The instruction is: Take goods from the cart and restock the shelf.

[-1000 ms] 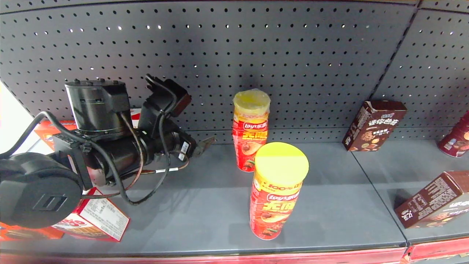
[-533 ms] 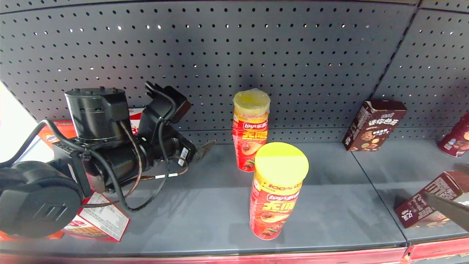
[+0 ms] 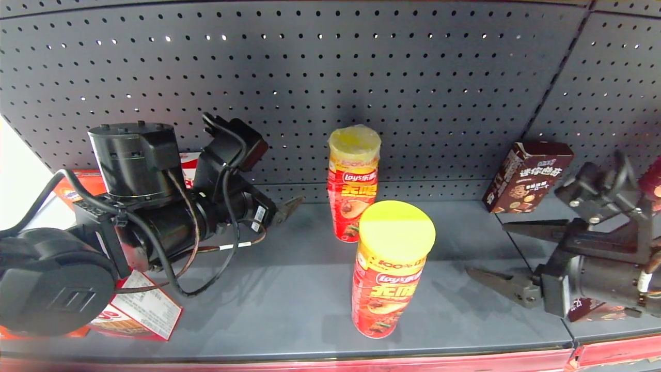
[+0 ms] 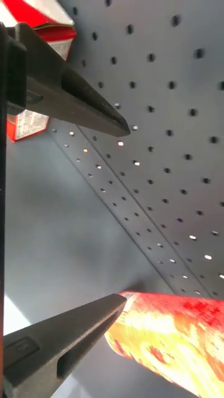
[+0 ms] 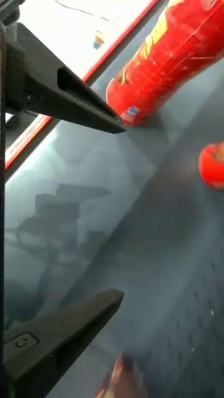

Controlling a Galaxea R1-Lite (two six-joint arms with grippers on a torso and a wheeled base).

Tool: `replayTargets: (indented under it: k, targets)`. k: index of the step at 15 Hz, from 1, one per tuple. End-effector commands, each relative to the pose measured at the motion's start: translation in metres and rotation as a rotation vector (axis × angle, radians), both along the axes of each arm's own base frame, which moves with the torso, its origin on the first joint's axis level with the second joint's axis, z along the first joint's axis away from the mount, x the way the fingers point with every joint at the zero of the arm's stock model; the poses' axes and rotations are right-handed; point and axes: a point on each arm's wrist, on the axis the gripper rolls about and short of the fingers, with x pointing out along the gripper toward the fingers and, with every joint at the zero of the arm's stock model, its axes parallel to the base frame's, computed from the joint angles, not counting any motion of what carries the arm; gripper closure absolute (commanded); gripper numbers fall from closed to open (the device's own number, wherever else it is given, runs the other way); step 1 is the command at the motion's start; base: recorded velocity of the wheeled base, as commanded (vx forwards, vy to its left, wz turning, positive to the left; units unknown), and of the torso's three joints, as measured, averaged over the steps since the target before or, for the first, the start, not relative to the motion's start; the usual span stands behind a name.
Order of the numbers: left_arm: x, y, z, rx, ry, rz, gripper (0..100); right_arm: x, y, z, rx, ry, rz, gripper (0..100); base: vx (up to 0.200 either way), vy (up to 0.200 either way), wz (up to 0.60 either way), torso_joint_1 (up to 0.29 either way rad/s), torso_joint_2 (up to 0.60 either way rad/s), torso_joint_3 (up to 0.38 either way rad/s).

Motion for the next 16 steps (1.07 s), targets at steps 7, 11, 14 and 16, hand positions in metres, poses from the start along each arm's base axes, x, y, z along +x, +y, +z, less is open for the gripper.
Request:
replayTargets:
  k: [7, 11, 14, 16]
  targets:
    - [0.004, 0.001, -0.007, 0.006, 0.014, 0.008, 0, 0.026, 0.049, -0.020, -0.072, 0.077, 0.085, 0, 0.000, 0.000, 0.00, 0.000, 0.00, 0.000]
    - [0.003, 0.008, -0.012, 0.012, 0.028, 0.018, 0, 0.022, 0.049, -0.023, -0.078, 0.085, 0.096, 0, 0.000, 0.000, 0.00, 0.000, 0.00, 0.000]
    - [0.003, 0.008, -0.012, 0.012, 0.029, 0.020, 0, 0.018, 0.054, -0.024, -0.082, 0.090, 0.120, 0, 0.000, 0.000, 0.00, 0.000, 0.00, 0.000]
    - [0.003, 0.008, -0.012, 0.012, 0.029, 0.020, 0, 0.018, 0.060, -0.028, -0.090, 0.097, 0.140, 0, 0.000, 0.000, 0.00, 0.000, 0.00, 0.000]
